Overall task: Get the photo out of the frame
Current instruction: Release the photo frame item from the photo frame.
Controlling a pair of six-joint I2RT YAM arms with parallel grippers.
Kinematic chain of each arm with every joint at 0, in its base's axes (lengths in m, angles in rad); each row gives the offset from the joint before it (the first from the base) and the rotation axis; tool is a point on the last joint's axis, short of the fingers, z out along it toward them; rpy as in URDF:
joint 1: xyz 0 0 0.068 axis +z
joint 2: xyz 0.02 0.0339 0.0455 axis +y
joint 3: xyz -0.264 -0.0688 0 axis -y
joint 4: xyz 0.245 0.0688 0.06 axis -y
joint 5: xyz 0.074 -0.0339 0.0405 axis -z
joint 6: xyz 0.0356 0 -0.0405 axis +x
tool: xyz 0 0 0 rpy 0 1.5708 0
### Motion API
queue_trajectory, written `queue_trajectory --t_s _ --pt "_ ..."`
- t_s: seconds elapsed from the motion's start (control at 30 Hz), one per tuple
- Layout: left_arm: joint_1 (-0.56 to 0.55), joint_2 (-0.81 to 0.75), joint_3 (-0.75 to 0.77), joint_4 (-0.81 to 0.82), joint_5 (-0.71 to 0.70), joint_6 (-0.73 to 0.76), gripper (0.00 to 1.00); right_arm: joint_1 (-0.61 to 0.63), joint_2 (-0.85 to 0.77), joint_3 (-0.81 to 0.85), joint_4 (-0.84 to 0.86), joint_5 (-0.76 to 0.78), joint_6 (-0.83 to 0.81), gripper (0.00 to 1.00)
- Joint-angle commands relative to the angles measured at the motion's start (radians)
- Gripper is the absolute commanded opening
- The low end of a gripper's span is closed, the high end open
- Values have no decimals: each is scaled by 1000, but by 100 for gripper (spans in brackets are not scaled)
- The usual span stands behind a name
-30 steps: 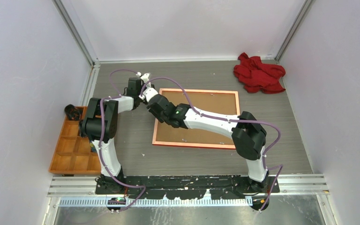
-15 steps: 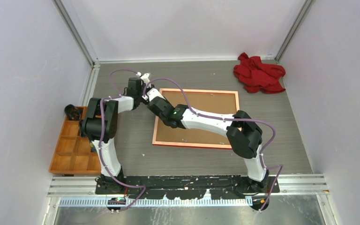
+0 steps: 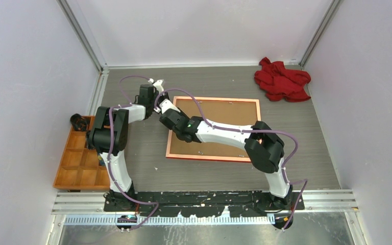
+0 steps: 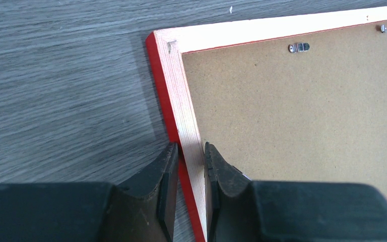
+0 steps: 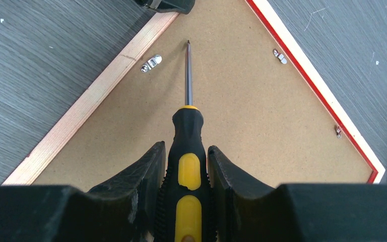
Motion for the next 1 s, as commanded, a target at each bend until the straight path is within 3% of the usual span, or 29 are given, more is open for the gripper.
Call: queue_trajectory --t_s 0.0,0.2,0.43,0.73,0.83,0.97 --pt "-6 1 -6 -113 28 38 1 0 -48 -12 16 26 -36 1" --pt "-5 -2 -8 -113 19 34 0 -25 -123 -36 31 7 -76 1" --pt "-3 -1 -9 -113 15 31 1 -157 -305 -112 48 -45 -141 1" --pt "-5 5 5 -135 -30 23 13 -400 -719 -325 87 -149 -171 1" --pt "-3 16 31 -167 -75 11 7 -514 -849 -411 99 -228 -141 1" --pt "40 47 80 -265 -105 -28 1 -565 -936 -478 68 -228 -119 1"
